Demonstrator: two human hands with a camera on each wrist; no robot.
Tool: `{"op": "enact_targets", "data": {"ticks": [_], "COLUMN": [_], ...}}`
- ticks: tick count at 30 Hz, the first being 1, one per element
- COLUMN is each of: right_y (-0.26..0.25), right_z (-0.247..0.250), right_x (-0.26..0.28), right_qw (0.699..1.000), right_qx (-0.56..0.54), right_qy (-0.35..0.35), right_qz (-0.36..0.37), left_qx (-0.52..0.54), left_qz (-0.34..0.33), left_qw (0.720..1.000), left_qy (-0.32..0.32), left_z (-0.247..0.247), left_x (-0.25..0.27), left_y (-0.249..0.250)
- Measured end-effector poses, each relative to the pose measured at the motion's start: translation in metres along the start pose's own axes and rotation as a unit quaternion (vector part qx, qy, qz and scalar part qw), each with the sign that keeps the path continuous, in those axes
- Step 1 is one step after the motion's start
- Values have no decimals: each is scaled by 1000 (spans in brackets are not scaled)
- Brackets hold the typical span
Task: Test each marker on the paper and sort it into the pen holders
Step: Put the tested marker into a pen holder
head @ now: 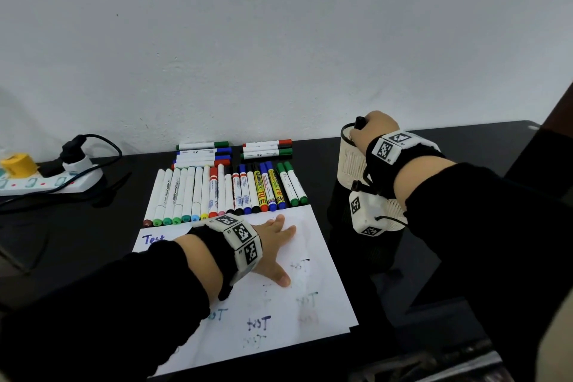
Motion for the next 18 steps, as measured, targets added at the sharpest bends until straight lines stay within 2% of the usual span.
{"op": "enact_targets", "data": {"ticks": [3,8,18], "right_y": [-1,-3,4], "right_z": [3,-3,4], "right_x": [2,1,8], "right_qw": [1000,996,998], "right_qx": [6,77,-53], "right_qy": [-4,-32,18], "right_qz": [-3,-23,14], "left_qx": [2,2,4], "left_qz": [0,2,4], "left_qw": [1000,1000,1000], "left_qy": [-1,-2,5], "left_z": [0,0,1], "left_x": [1,3,5], "left_y": [0,1,1]}}
Point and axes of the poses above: each hand's wrist, its own x-axis away from the middle knuckle, its own z-axis out of the back of the hand, y = z × x, the point moved 8 cm from there along -x, towards the middle knuckle, and after that the axes turned 6 degrees about -y, right-handed, at the moved point
